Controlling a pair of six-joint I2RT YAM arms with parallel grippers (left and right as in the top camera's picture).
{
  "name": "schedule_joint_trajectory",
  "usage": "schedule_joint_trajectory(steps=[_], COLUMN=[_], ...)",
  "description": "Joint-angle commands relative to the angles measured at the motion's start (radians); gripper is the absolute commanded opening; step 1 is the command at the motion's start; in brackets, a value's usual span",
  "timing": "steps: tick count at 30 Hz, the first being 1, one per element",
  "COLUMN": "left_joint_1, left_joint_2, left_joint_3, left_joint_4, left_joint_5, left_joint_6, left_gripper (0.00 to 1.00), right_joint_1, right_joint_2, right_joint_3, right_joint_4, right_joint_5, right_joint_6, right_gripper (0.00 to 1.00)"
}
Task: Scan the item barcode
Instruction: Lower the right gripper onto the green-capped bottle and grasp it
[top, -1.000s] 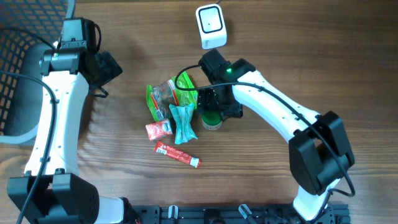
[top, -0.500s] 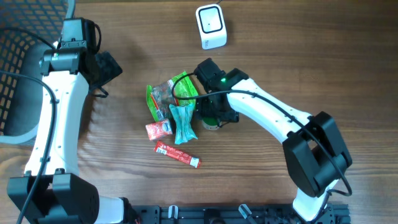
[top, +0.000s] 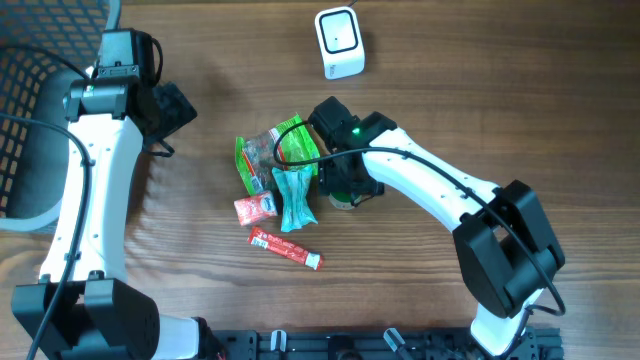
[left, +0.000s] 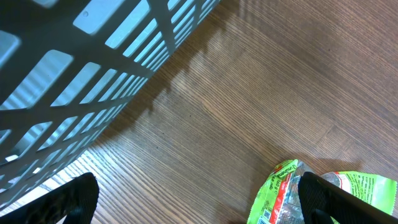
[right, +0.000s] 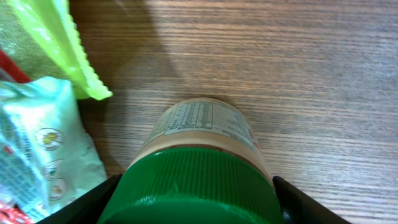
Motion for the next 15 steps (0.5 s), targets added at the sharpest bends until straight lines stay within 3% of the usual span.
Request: schedule_joint_trajectory(steps=[1,4,6,8,11,13,15], left_joint_1=[0.007,0.007,0.007,0.007,0.007,0.007,0.007], left_joint_2=[-0.009,-0.009,-0.009,-0.009,-0.009,-0.009,-0.009], left_joint_3=[0.012,0.012,0.012,0.012,0.012,0.012,0.012], left_joint_4=[0.0,0.0,0.0,0.0,0.0,0.0,0.0], left_joint_5=[-0.013,-0.013,-0.013,-0.013,-0.013,-0.013,-0.013], left_joint_6=[0.004,0.005,0.004,0.004,0.004,0.004,0.004], left_gripper=[1.0,1.0,1.0,1.0,1.0,1.0,1.0], right_joint_1=[0.002,0.002,0.002,0.001,0.001,0.001,0.001], right_joint_2=[0.015,0.015,0.015,0.015,0.015,0.015,0.015], right_joint_3=[-0.02,-0.02,-0.02,-0.02,-0.02,-0.02,-0.02], right_joint_4=[-0.011,-0.01,-0.01,-0.014,-0.046,-0.045,-0.044], right_joint_5=[0.019,0.013,0.024,0.032,0.085,0.05,0.023], right_joint_6=[0.057,0.065,-0.027,-0.181,-0.18,-0.124,-0.082], right_gripper=[0.84,0.76,0.67,0.67,0.79,1.0,1.0])
